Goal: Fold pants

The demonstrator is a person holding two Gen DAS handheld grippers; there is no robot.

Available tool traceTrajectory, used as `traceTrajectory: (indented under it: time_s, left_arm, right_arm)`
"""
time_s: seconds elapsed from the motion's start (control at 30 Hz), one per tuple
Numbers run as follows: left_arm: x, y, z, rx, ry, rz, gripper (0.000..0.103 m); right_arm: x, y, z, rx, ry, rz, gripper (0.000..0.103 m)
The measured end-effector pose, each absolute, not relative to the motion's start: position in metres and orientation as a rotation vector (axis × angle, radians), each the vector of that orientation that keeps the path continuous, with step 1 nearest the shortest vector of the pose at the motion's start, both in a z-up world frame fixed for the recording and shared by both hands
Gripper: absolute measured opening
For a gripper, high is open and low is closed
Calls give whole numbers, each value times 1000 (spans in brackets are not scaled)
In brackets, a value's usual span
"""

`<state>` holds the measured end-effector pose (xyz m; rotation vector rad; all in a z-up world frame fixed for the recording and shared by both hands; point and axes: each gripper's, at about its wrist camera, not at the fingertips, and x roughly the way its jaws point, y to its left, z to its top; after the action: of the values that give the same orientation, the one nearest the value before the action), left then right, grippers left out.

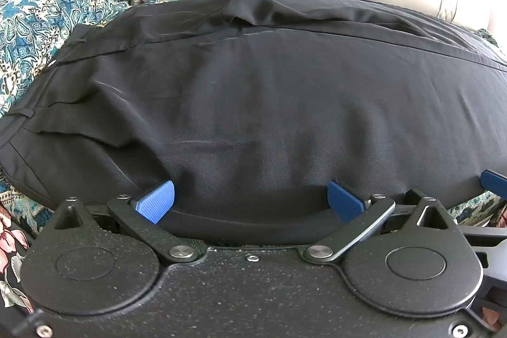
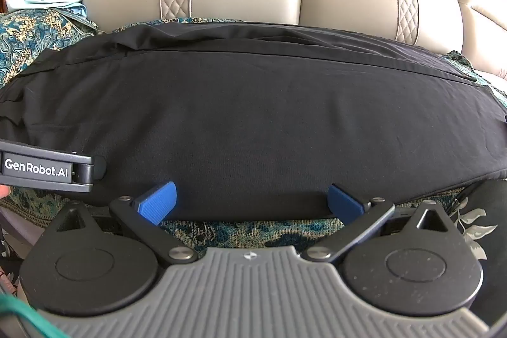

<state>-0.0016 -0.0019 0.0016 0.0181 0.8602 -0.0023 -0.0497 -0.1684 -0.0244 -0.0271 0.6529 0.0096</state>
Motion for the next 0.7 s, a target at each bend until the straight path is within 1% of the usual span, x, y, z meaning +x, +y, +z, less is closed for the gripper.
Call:
traceTrajectory:
  time_s: [0.3,0.43,0.53,0.7]
  left_arm:
    - [-1,0,3,-5,829,30,103]
    - [6,5,11,-10,870,-17,102]
    - [10,15,26,-24,815,-38,102]
    - [37,43,62,-57,723,-57,103]
  right_arm:
    - [-47,-165,-27,-11,651,-29,103]
    - [-48,-167,-25,-7,678,-28,103]
    - [-41,-168,-20,0,714,-28,103]
    - [-40,-176,-10,57,690,-22,103]
